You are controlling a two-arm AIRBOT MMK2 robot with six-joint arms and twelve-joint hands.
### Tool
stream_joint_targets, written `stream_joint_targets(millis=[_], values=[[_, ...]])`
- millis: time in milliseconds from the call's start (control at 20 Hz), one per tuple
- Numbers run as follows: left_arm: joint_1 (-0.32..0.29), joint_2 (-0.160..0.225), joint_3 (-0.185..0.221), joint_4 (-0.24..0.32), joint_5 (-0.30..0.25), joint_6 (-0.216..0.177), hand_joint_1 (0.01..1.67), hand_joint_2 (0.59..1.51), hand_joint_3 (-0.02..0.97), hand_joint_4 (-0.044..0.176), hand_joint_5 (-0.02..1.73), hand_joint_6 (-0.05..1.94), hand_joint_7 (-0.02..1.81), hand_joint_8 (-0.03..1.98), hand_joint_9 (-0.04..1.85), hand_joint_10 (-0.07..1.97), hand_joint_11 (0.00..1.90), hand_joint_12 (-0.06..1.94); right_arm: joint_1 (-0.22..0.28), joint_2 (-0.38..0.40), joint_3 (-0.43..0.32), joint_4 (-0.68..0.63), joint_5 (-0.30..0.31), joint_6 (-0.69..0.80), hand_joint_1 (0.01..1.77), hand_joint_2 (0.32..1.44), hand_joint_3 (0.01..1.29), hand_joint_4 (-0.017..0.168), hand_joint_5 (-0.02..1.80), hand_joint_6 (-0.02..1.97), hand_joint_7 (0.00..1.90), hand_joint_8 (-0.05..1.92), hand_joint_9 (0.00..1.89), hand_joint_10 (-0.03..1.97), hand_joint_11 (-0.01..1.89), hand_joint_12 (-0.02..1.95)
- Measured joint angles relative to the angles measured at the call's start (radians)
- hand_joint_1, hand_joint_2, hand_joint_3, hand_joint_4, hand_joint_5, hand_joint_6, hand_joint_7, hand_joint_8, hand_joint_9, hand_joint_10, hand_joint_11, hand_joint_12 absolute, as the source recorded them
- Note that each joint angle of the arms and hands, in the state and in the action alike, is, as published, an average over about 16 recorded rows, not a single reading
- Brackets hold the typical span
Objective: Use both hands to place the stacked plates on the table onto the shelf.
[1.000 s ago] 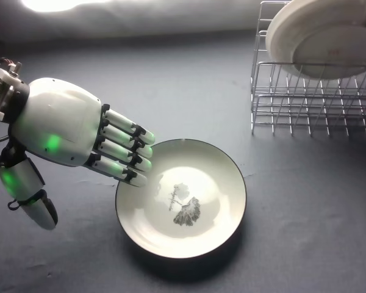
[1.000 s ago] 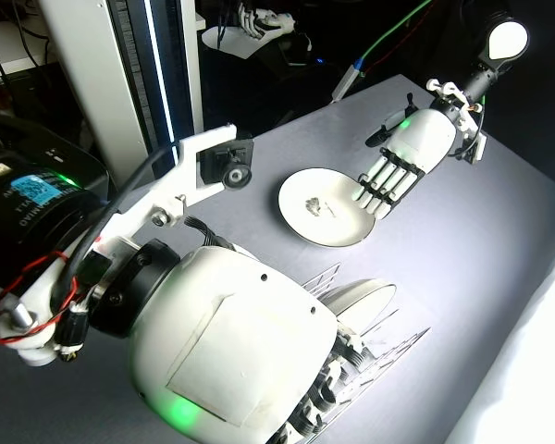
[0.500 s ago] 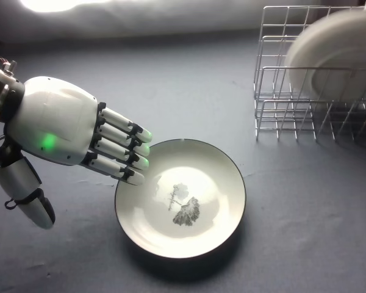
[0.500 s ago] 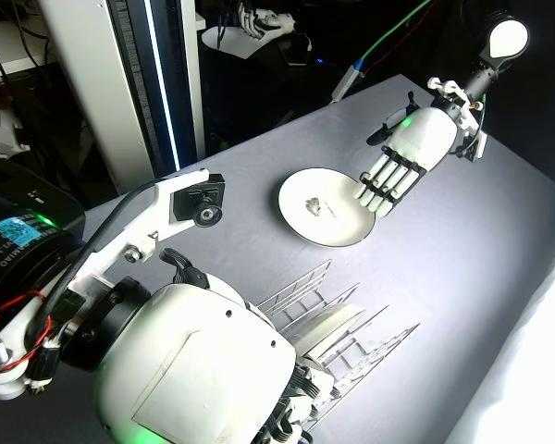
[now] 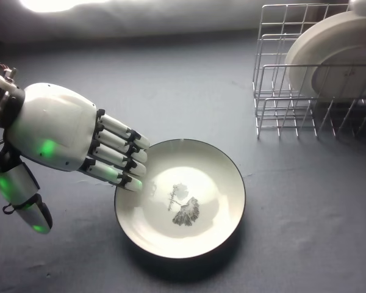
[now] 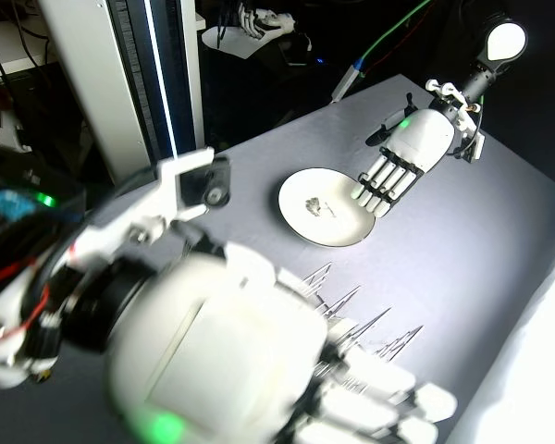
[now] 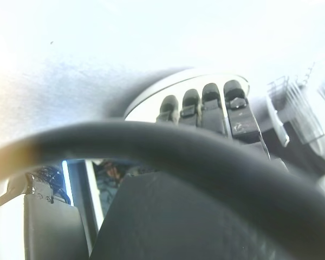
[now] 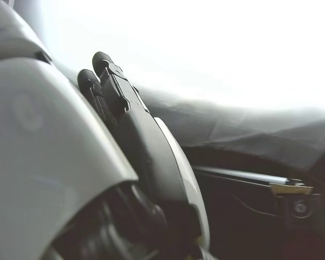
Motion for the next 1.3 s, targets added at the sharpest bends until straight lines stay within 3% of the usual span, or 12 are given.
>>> stream_joint_targets(millis=[250, 450, 800, 1300], values=[[0.005, -0.002, 0.006, -0.001, 0.0, 0.008, 0.01, 1.042, 0.029, -0.002, 0.01, 0.01, 0.02, 0.01, 0.02, 0.01, 0.02, 0.01, 0.025, -0.007, -0.041, -0.246, 0.083, -0.008, 0.79, 0.99, 0.01, 0.0, 0.04, 0.03, 0.05, 0.01, 0.02, 0.04, 0.01, 0.21], [0.011, -0.004, 0.012, -0.004, 0.001, 0.019, 0.01, 1.043, 0.025, -0.002, 0.01, 0.0, 0.02, 0.01, 0.01, 0.0, 0.02, 0.01, 0.018, -0.013, -0.067, -0.459, 0.164, -0.022, 0.74, 0.94, 0.01, 0.001, 0.02, 0.02, 0.02, 0.01, 0.02, -0.02, 0.01, 0.01], [0.05, -0.006, 0.02, -0.036, 0.009, 0.047, 0.02, 1.045, 0.019, 0.0, 0.01, -0.01, 0.01, 0.0, -0.01, -0.01, 0.02, 0.01, -0.017, -0.015, -0.078, -0.727, 0.3, -0.061, 0.72, 0.9, 0.01, 0.003, 0.02, 0.02, 0.02, 0.01, 0.02, -0.02, 0.01, -0.02], [0.159, 0.0, 0.008, -0.135, 0.055, 0.097, 0.01, 1.047, 0.02, -0.005, -0.01, -0.03, 0.0, -0.01, -0.01, -0.02, 0.02, 0.0, -0.045, -0.013, -0.099, -0.853, 0.396, -0.103, 0.76, 0.91, 0.01, 0.003, 0.02, 0.02, 0.02, 0.01, 0.02, -0.02, 0.01, -0.02]])
